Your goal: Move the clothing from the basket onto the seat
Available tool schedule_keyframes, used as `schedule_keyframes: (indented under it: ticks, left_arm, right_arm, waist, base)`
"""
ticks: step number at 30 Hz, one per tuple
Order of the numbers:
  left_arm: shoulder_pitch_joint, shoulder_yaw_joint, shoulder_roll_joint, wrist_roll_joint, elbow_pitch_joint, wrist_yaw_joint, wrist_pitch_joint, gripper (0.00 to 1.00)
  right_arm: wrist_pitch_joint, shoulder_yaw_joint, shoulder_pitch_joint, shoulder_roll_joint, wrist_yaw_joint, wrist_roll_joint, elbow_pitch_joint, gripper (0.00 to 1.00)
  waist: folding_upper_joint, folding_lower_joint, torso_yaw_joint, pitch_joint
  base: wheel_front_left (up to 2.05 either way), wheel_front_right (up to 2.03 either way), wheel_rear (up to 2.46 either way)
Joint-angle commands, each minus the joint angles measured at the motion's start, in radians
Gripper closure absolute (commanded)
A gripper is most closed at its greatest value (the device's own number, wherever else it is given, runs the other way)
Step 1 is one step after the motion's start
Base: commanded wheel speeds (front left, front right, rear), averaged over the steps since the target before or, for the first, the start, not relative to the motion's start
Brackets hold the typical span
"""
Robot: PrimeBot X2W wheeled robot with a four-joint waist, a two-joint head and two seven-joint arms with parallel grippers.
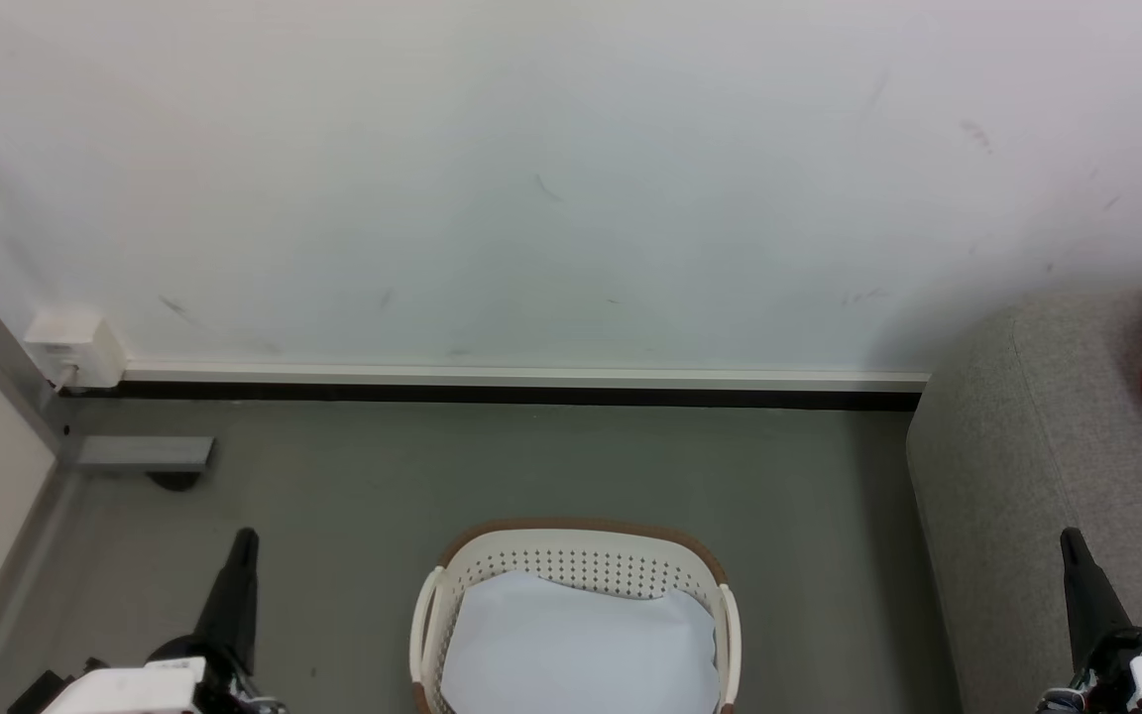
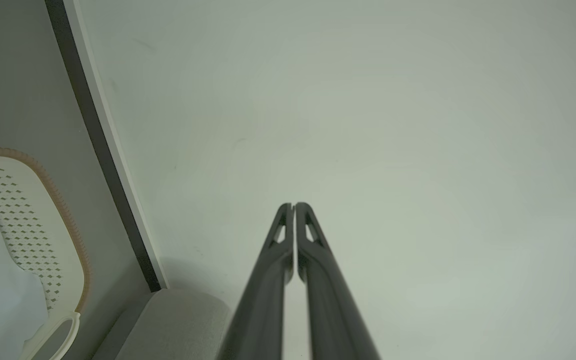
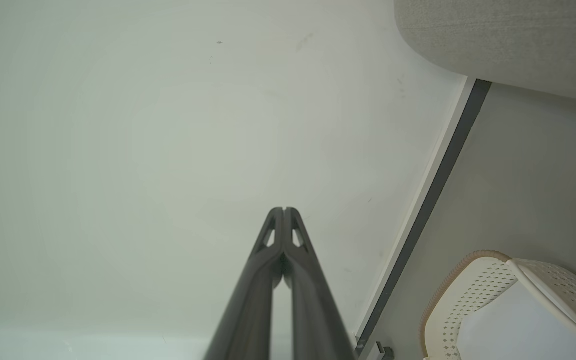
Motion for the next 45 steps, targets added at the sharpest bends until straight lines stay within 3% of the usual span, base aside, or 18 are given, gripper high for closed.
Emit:
schedule_keyframes:
  ticks: [1,45]
  left_arm:
    - [-0.008,0.002,0.002,-0.014,-0.003,-0.007,0.004,1.0]
    - [-0.008,0.002,0.002,-0.014,-0.004,-0.007,0.004,1.0]
  right_arm:
    - [0.003,-0.004,-0.013,-0.008,-0.002,0.002,-0.005,1.0]
    - [0.003,-0.004,-0.013,-0.008,-0.002,0.002,-0.005,1.0]
  waist:
    - [0.0,0.0,0.0,0.0]
    - [0.0,0.0,0.0,0.0]
  base:
    - [0.0,0.0,0.0]
    - [0.0,0.0,0.0]
